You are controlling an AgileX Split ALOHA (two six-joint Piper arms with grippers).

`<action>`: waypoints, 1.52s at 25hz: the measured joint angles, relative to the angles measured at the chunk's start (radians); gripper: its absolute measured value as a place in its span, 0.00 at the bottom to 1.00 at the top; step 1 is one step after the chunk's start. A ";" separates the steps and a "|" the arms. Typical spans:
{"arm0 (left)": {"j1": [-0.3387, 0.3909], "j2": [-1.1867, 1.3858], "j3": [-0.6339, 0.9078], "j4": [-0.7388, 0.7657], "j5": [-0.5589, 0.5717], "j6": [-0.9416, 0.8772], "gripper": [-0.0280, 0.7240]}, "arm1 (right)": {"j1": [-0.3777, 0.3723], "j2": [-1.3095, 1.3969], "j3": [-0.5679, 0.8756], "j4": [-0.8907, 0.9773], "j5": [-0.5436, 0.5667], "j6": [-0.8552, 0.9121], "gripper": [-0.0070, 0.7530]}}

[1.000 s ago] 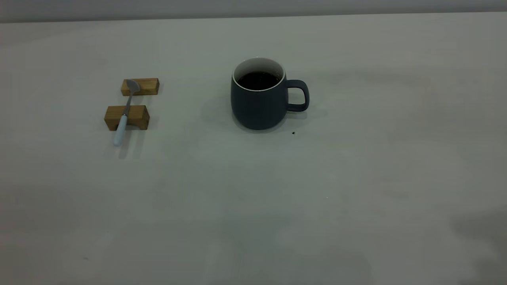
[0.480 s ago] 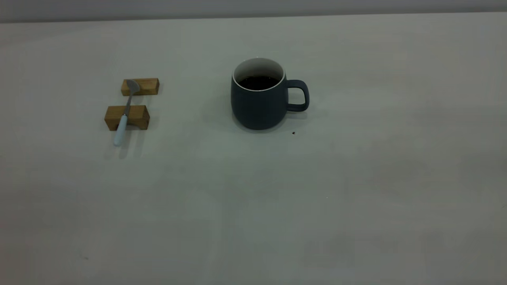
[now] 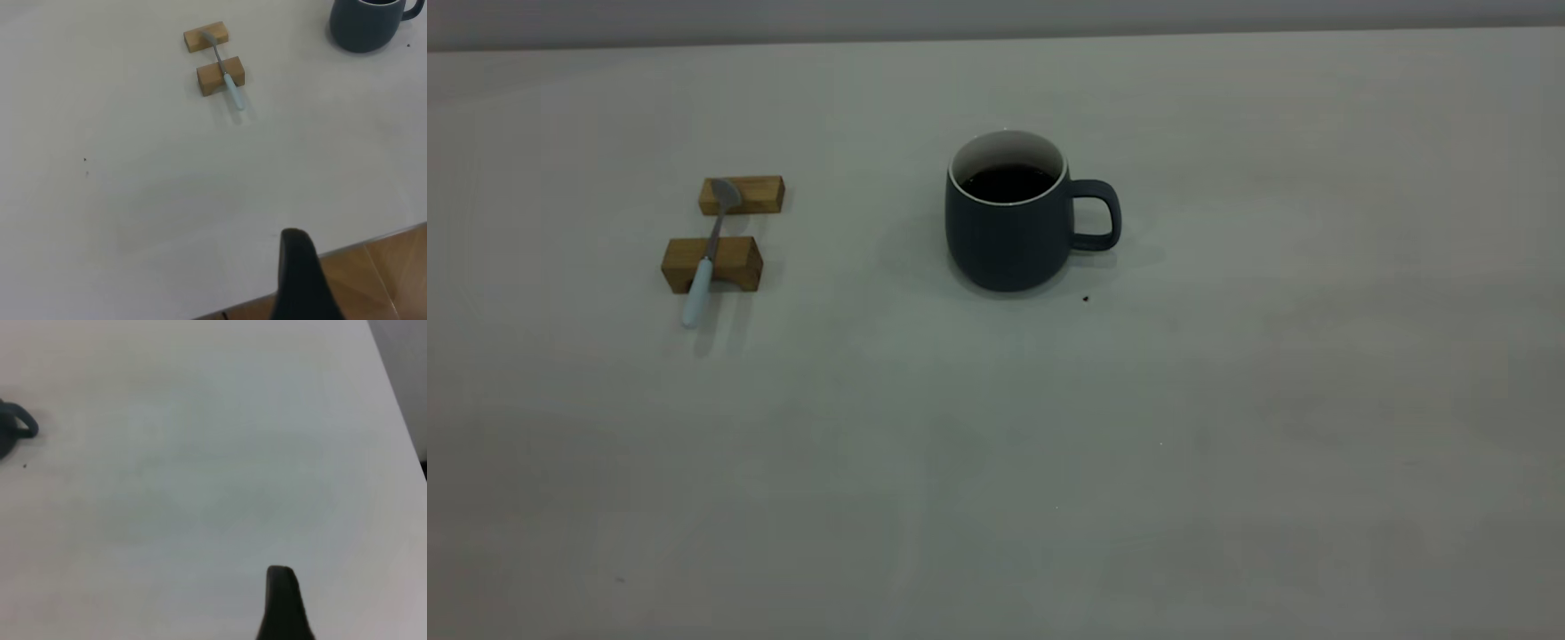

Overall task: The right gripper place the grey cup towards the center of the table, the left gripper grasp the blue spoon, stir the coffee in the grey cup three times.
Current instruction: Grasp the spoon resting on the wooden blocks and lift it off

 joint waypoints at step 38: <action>0.000 0.349 -0.081 0.030 -0.081 -0.157 0.81 | 0.000 -0.014 0.000 0.017 0.005 0.003 0.77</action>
